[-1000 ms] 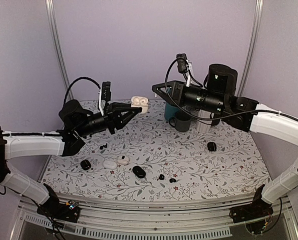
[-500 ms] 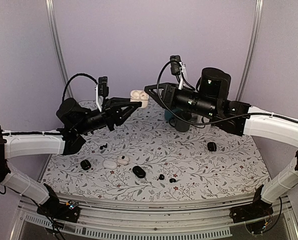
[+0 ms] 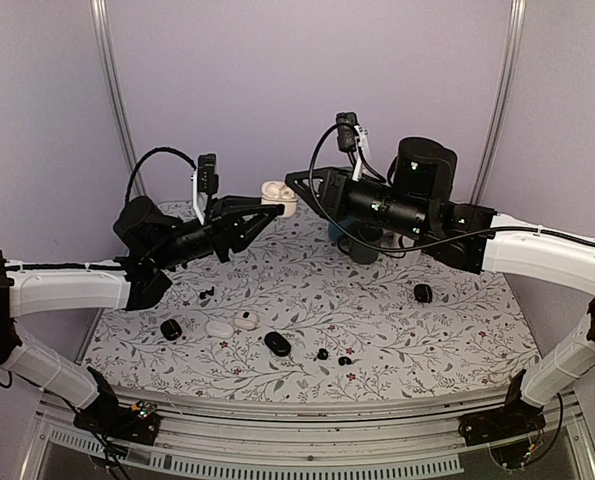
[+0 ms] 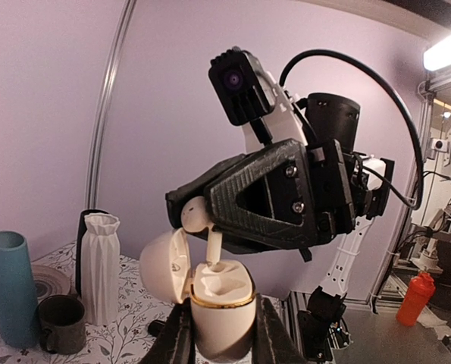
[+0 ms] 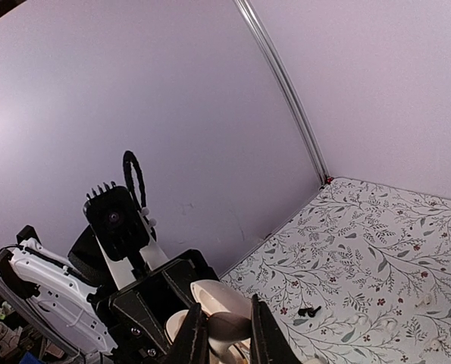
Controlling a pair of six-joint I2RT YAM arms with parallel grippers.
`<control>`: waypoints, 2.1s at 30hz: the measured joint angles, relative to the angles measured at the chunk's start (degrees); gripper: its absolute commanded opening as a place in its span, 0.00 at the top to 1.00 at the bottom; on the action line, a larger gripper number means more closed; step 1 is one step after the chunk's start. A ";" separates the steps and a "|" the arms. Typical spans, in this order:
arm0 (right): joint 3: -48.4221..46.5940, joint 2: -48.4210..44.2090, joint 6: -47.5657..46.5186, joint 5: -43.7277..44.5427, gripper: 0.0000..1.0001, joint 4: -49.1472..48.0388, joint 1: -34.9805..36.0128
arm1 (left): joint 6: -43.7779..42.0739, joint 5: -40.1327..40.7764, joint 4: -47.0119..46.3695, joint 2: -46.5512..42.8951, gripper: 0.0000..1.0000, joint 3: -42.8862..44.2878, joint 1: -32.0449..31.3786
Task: Insert the wireless bluetooth earbuds into the charging case
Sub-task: Insert the right earbud into the right side groove of the charging case.
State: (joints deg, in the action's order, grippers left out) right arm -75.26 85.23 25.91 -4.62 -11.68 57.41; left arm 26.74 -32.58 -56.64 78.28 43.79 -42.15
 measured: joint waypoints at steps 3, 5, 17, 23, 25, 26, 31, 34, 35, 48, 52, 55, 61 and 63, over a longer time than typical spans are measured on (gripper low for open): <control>0.00 0.13 -0.07 0.07 0.89 0.00 0.00 | -0.15 0.24 0.31 0.00 1.00 0.00 0.00; 0.00 0.13 -0.17 0.11 0.89 0.04 0.00 | -0.35 0.28 0.35 -0.02 1.00 0.00 0.00; -1.16 0.66 -0.90 0.22 0.89 0.39 0.31 | -3.19 1.77 1.53 -1.36 1.00 -0.02 -0.11; -2.14 1.14 -1.66 0.28 0.89 1.01 0.37 | -4.66 2.69 1.44 -1.55 1.00 -0.04 -0.11; -2.14 1.14 -1.79 0.48 0.89 1.16 0.39 | -5.11 3.08 1.44 -1.55 1.00 -0.11 -0.22; -2.16 1.14 -1.90 0.61 0.89 1.25 0.42 | -5.49 3.26 1.42 -1.55 1.00 -0.17 -0.28; -2.93 1.53 -2.56 1.07 0.89 2.23 0.61 | -7.63 4.74 1.18 -1.77 1.00 -0.72 -0.79; -3.80 2.14 -2.86 1.11 0.89 2.56 0.74 | -9.09 5.90 0.74 -2.19 1.00 -1.27 -0.98; -4.09 2.38 -2.93 1.14 0.89 2.71 0.81 | -9.57 6.36 0.55 -2.43 1.00 -1.57 -1.11; -5.88 3.65 -4.28 2.23 0.85 3.52 1.62 | -13.86 9.40 -0.55 -3.65 1.00 -3.10 -1.75; -5.95 3.67 -4.48 2.60 0.83 3.61 1.84 | -14.25 9.55 -0.85 -3.72 1.00 -3.28 -1.84; -6.10 3.76 -4.74 2.62 0.82 3.85 1.86 | -14.47 9.57 -0.98 -3.72 1.00 -3.37 -1.86; -6.32 3.87 -5.16 2.73 0.82 4.50 2.01 | -14.75 9.70 -1.14 -3.80 1.00 -3.37 -1.86; -6.56 3.98 -5.25 2.93 0.82 4.72 2.12 | -14.75 9.77 -1.20 -3.80 1.00 -3.37 -1.88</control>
State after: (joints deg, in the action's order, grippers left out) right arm -81.82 89.21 20.67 -1.69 -6.96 59.53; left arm 11.99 -22.81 -57.84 74.48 40.42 -44.03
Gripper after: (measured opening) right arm 0.181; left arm 0.214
